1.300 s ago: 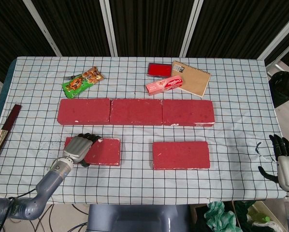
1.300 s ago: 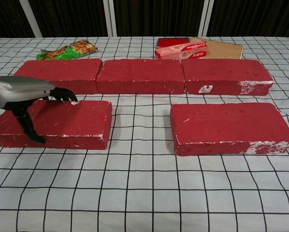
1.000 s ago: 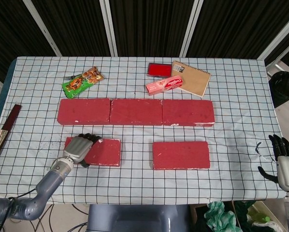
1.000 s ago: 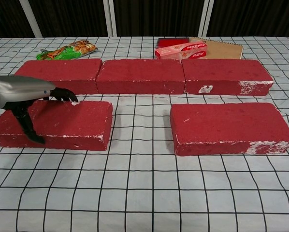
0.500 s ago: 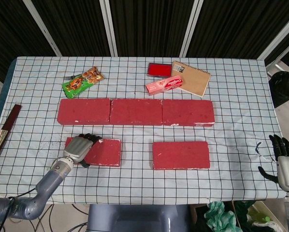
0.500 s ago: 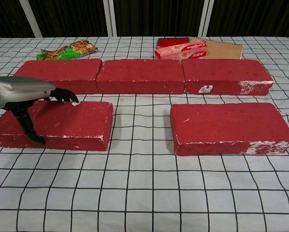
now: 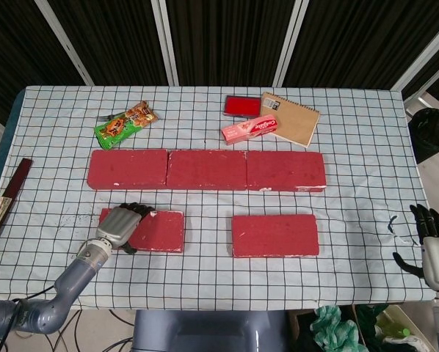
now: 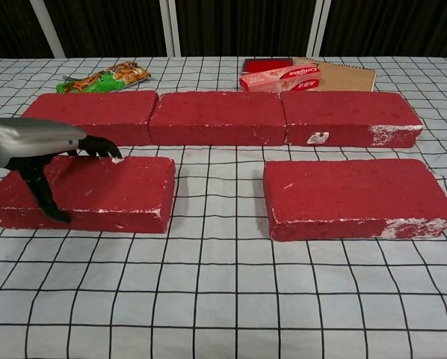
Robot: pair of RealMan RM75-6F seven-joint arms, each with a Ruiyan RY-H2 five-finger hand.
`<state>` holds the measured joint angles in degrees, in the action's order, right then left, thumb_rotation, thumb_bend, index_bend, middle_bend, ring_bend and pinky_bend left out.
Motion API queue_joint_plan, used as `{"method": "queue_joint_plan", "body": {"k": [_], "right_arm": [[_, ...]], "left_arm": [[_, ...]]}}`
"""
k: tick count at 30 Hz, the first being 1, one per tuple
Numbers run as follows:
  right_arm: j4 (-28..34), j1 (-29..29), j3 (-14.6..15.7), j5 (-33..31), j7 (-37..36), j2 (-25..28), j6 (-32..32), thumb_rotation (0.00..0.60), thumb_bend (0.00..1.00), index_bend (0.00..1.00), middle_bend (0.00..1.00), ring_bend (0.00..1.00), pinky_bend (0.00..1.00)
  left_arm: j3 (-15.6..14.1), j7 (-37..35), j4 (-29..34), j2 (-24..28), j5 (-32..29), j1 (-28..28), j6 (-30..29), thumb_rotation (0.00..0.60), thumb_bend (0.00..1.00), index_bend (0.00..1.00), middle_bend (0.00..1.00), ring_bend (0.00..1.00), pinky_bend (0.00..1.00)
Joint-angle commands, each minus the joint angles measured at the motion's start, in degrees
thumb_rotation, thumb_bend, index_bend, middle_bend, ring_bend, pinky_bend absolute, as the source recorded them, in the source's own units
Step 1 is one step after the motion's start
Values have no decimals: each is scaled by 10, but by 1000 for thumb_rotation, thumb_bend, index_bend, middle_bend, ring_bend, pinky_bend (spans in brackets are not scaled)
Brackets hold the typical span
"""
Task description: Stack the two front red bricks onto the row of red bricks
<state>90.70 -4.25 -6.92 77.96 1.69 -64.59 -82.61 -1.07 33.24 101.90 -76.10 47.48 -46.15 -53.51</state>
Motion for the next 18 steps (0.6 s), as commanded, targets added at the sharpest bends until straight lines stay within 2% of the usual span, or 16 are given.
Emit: {"method": "queue_joint_plan", "body": {"k": [1, 6, 11, 15, 18], "right_arm": [[0, 0, 0, -1, -1, 0, 0, 600, 155, 40, 35, 13, 140], [-4, -2, -1, -5, -3, -1, 7, 600, 156, 40, 35, 13, 140], [-9, -3, -3, -12, -7, -1, 12, 600, 156, 40, 35, 13, 140], [-12, -3, -5, -16, -8, -2, 13, 600, 155, 40, 35, 13, 139], [-15, -4, -7, -22, -9, -3, 16, 600, 155, 40, 35, 13, 140]], "left_arm": [[5, 0, 11, 9, 2, -1, -5, 600, 154, 216, 244, 121, 221], [19, -3, 39, 35, 4, -5, -16, 600, 154, 217, 244, 120, 221], [46, -5, 57, 65, -16, -30, 4, 600, 154, 223, 244, 120, 215], [73, 3, 49, 81, -33, -58, 18, 600, 154, 227, 243, 120, 210], [92, -4, 19, 79, -61, -83, 46, 600, 154, 225, 244, 121, 210]]}}
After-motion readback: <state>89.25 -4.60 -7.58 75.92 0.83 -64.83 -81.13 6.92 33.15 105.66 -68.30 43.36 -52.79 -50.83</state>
